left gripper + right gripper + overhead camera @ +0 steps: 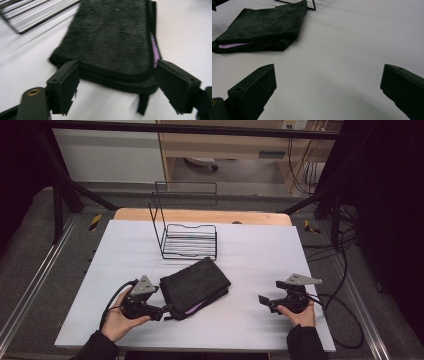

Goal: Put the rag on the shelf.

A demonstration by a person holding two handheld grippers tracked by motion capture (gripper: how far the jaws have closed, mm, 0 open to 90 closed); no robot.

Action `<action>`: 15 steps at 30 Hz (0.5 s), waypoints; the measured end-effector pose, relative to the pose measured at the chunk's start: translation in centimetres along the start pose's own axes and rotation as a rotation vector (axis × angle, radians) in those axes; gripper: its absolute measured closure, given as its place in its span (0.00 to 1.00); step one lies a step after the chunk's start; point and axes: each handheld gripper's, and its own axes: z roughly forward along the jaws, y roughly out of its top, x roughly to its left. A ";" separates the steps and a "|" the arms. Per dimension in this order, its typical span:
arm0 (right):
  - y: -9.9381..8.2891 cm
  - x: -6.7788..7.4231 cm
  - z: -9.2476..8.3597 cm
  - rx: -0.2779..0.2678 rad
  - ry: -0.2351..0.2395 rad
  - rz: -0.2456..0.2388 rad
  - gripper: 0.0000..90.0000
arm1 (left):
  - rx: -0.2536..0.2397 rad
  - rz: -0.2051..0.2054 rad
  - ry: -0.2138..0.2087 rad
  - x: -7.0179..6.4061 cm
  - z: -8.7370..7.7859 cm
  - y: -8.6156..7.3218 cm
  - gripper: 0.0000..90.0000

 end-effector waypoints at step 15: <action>0.0 0.1 0.0 0.005 0.001 0.001 0.01 | 0.138 0.054 -0.068 -3.1 4.1 0.6 0.49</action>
